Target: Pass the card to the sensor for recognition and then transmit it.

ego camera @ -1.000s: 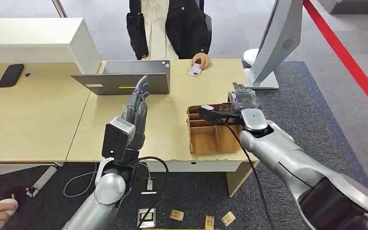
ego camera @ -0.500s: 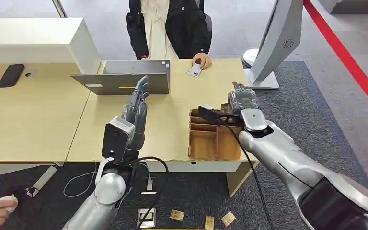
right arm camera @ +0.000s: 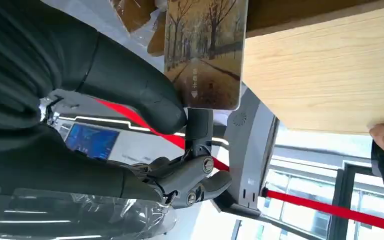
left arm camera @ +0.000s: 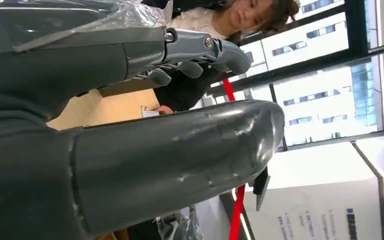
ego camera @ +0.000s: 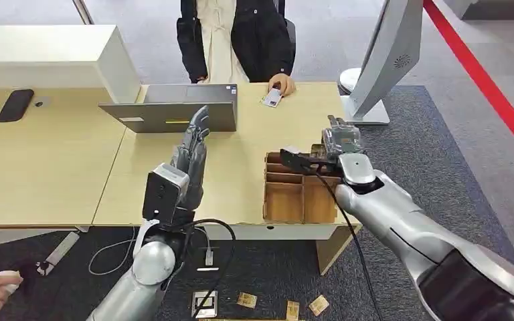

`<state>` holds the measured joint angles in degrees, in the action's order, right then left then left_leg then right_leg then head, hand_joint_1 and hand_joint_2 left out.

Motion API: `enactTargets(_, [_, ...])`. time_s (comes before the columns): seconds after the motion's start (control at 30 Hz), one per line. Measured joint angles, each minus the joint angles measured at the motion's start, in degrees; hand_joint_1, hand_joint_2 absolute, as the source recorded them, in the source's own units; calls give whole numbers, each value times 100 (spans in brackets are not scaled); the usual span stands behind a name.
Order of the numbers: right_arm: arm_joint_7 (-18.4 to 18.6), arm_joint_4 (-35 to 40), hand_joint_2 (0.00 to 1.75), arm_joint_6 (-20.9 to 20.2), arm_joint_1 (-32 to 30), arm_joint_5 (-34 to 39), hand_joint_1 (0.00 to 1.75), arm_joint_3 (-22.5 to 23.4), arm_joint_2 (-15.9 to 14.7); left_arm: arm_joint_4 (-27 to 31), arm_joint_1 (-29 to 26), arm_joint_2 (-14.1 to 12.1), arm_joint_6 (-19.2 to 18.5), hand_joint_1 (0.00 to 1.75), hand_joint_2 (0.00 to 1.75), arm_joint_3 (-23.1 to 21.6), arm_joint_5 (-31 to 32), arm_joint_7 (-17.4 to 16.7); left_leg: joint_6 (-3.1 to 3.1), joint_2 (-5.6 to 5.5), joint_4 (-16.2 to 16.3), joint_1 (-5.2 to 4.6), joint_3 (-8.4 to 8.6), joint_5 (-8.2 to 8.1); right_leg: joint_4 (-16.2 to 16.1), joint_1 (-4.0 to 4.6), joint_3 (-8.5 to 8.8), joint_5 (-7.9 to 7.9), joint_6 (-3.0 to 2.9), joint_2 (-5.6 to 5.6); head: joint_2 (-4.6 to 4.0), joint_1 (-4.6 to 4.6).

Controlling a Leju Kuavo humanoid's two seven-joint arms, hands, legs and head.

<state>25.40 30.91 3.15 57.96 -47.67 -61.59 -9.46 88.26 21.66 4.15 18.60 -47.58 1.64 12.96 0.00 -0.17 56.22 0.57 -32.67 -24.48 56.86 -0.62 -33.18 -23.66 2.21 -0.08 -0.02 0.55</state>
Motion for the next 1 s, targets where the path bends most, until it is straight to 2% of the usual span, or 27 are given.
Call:
enactTargets(0.03, [0, 2, 175, -2, -2, -11, 0, 13, -4, 0, 0, 0, 0, 0, 0, -2, 0, 13, 0, 0, 0, 0, 0, 0, 0, 0, 0, 0, 0, 0, 0, 0])
enactTargets(0.87, [-181, 254, 175, -79, 7, -48, 0, 59, -96, -2, 11, 0, 68, 0, 0, -4, -61, 94, 0, 0, 0, 0, 1, 0, 0, 0, 0, 1, 0, 0, 0, 2])
enactTargets(0.9, [-181, 254, 175, -70, 7, -50, 58, 59, -101, -2, 11, 0, 68, 0, 0, -4, -61, 94, 0, 0, 0, 0, 0, 0, 0, 0, 0, 1, 0, 0, 0, 0])
enactTargets(0.93, [-181, 254, 175, -68, 6, -48, 175, 59, -103, -2, 11, 0, 68, 0, 0, -4, -61, 94, 0, 0, 0, 0, 0, 0, 0, 0, 0, 1, 0, 0, 0, 0])
enactTargets(1.0, [-181, 254, 175, -66, 6, -48, 175, 59, -109, -2, 11, 2, 68, 0, 0, -4, -61, 96, 0, 0, 0, 0, 1, 0, 0, 0, 0, 1, 0, 0, 0, 0])
